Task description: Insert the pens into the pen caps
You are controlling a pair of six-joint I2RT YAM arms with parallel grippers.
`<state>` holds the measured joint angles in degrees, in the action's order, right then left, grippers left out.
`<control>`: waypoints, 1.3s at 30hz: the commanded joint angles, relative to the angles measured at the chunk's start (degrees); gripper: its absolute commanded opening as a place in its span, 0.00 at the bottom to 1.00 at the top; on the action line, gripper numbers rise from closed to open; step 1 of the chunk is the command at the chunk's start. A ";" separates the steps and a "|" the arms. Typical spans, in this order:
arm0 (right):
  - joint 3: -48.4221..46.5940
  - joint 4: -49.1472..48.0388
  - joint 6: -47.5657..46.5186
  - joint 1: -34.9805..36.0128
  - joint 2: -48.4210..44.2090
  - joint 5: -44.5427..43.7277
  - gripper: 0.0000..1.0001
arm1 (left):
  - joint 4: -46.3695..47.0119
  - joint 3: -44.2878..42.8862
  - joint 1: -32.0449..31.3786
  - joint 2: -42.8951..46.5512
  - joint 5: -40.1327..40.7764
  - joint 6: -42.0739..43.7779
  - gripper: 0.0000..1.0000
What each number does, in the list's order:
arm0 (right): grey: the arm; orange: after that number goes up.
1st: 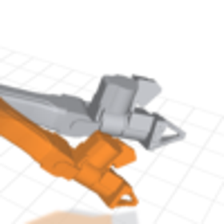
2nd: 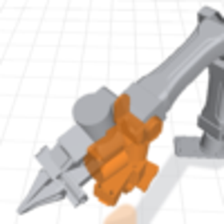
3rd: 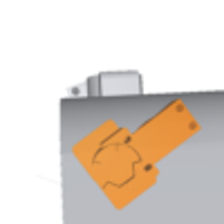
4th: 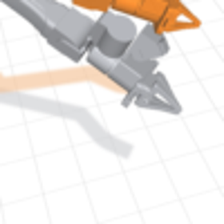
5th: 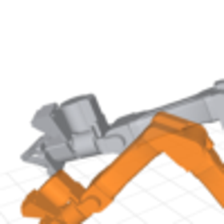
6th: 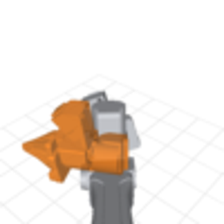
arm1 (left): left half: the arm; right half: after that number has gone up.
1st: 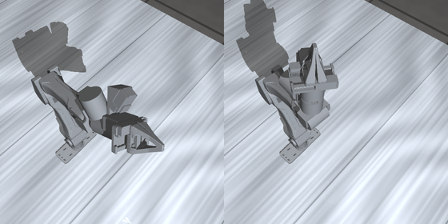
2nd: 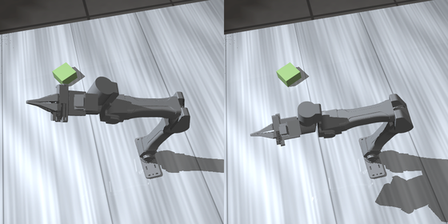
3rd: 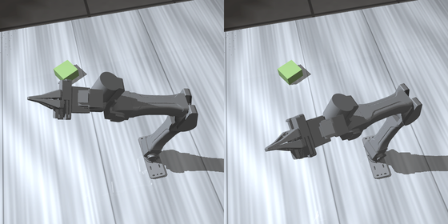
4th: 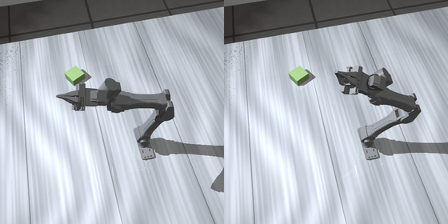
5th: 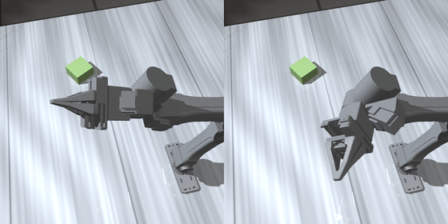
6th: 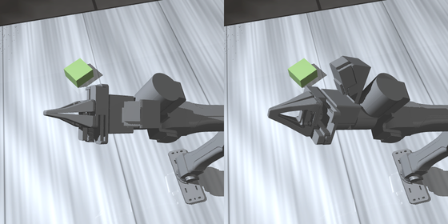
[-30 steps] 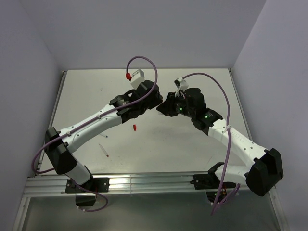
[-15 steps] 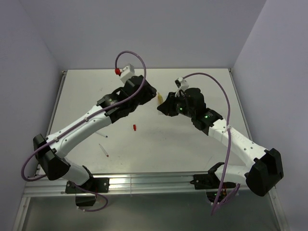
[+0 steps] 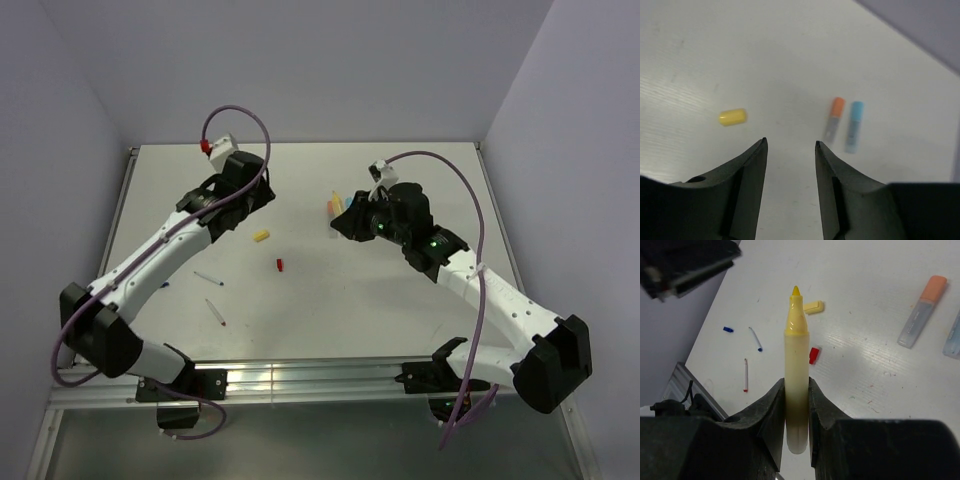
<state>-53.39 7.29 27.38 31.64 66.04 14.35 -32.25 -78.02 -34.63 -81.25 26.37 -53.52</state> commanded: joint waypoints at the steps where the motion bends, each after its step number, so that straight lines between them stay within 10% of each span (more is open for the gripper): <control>1: -1.81 -0.35 -0.66 -0.44 -2.67 -0.20 0.00 | 0.69 -0.29 2.20 -5.14 -1.31 13.86 0.46; 15: -1.46 0.01 -0.57 -0.44 -4.25 0.86 0.00 | 6.24 -1.00 8.53 -19.20 -21.27 42.96 0.51; 39: -0.49 -0.52 -0.39 -0.52 -5.22 1.56 0.00 | 2.81 -5.74 11.87 -31.15 -24.79 46.84 0.62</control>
<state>-53.34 8.21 27.38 31.55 62.59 15.94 -28.77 -81.45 -22.74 -111.98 3.44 -7.99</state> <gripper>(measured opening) 0.270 0.618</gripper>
